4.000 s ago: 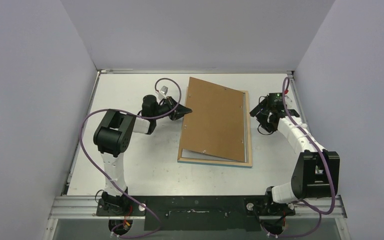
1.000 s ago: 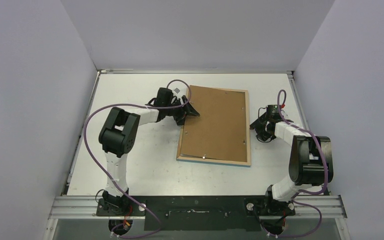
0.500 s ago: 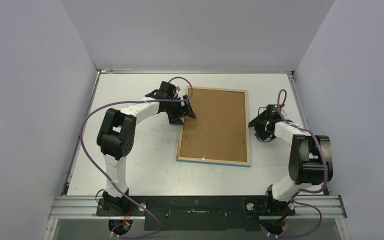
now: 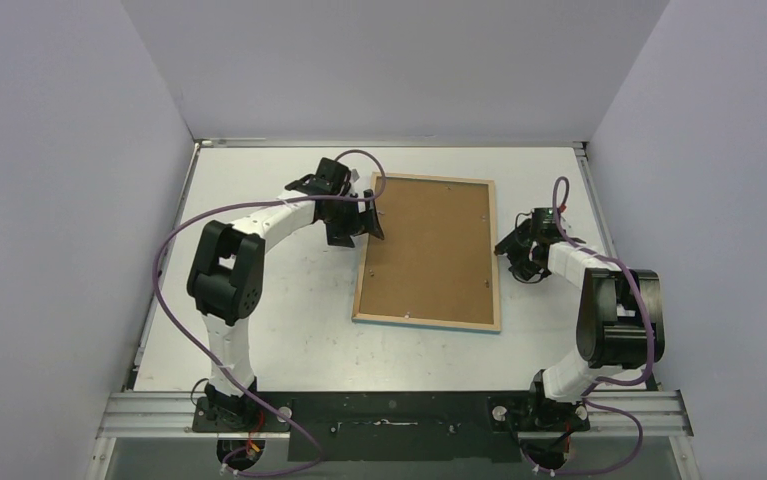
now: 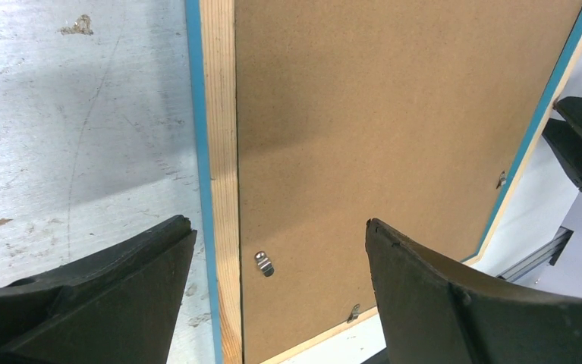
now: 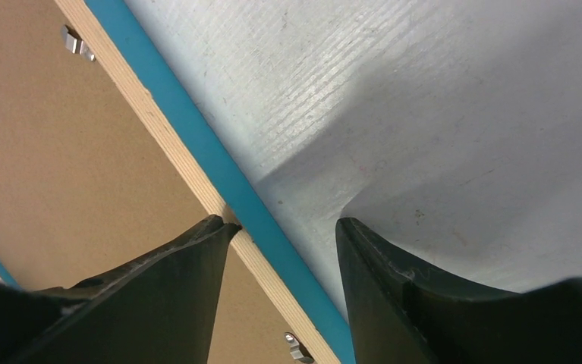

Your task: Put the photo into the frame

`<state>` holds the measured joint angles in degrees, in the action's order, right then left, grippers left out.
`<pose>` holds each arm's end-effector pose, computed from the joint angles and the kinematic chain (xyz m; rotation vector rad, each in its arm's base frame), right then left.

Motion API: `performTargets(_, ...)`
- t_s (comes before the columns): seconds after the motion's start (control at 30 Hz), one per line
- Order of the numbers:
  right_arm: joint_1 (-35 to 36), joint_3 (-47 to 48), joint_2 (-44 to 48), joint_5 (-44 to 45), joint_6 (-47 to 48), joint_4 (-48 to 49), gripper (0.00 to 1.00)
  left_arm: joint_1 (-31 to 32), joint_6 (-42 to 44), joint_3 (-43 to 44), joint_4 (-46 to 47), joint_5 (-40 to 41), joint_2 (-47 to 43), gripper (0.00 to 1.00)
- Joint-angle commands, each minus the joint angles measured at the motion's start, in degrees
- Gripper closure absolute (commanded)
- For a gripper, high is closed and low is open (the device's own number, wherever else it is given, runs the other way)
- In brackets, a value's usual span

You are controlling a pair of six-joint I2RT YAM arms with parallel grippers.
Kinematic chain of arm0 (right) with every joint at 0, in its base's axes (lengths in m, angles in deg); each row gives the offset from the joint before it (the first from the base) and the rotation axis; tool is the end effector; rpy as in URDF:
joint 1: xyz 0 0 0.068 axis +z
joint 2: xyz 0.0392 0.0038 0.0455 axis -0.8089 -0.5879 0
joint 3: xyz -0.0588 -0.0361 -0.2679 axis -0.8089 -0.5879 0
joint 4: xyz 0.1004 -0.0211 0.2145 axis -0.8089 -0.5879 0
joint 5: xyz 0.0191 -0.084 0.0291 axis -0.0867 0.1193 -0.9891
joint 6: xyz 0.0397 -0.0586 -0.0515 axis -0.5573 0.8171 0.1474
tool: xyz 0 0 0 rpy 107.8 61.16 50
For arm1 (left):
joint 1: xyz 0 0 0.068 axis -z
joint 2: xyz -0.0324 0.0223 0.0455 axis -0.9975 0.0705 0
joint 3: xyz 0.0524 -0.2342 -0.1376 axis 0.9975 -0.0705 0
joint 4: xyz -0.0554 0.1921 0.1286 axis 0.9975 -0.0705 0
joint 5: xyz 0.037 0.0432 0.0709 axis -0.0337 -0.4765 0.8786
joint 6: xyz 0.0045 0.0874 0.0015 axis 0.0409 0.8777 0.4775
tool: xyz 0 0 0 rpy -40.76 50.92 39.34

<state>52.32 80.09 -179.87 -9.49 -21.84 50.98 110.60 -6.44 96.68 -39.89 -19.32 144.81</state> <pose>0.3049 0.0016 0.1430 1.0953 2.3957 0.4788 0.3759 -0.1989 0.1772 -0.0977 2.7337 -0.7436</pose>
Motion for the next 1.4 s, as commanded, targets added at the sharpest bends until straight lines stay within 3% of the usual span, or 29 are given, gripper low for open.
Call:
performTargets(0.0,0.8,0.0,-2.1,-2.8,3.8,-5.8,0.43,-0.7,3.2,2.1,-1.2,-0.5,-1.7,0.19)
performTargets(0.23,1.9,0.0,-1.9,-7.9,7.0,-5.7,0.31,-0.7,4.1,-0.8,-1.6,-0.9,0.5,0.21)
performTargets(0.67,11.1,-1.4,-1.2,-8.2,9.7,-6.7,0.3,-0.7,4.2,-3.3,-0.4,-4.7,2.6,0.31)
performTargets(0.87,11.6,1.5,4.9,2.5,11.2,-13.7,0.28,-1.3,3.9,-6.3,-0.5,-1.2,0.6,0.34)
performTargets(1.0,13.3,3.2,17.4,8.9,14.5,-19.4,0.23,-3.7,4.5,-8.6,-0.4,-0.7,-1.4,0.34)
performTargets(1.13,13.4,0.0,28.7,-4.6,18.3,-17.0,0.21,-5.4,4.2,-12.3,2.9,-4.4,-3.6,0.34)
performTargets(1.23,15.2,-3.5,29.9,-13.9,13.2,-14.6,0.22,-5.9,3.8,-14.9,6.9,-8.8,-5.3,0.33)
performTargets(1.37,26.1,-8.3,29.9,-12.5,4.7,-7.1,0.26,-6.2,4.2,-17.7,9.5,-13.5,-7.7,0.33)
